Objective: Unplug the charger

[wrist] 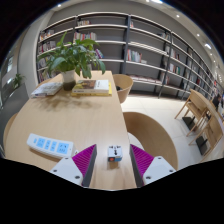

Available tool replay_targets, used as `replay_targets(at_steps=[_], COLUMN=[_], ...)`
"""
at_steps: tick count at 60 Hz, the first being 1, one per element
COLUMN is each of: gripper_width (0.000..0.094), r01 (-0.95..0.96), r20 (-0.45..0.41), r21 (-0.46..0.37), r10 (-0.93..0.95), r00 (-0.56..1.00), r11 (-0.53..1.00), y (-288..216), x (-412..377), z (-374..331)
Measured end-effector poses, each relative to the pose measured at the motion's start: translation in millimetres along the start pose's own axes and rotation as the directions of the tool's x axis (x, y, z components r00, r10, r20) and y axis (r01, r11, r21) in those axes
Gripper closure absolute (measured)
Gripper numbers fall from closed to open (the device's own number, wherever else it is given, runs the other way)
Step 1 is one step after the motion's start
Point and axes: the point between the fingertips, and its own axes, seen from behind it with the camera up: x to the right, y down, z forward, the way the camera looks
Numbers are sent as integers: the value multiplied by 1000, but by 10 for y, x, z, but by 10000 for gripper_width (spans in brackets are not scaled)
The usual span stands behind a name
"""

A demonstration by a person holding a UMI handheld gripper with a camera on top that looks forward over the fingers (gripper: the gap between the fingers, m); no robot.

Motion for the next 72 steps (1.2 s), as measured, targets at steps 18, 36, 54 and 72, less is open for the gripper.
replay_targets(at_steps=[18,36,54,72], gripper_width=[152,150,156,155], r01=[60,27,-2,1], r20=[17,77,90,111], r21=[223,203,176,176], r10=[-65,-44,-14,-21], r00=[998,996,996,994], r11=[973,979,984,984], y=[-923,-316,138,181], x=[-439,-1007,-1259,-1380], z=[-1574,-2596,-3051,-3176])
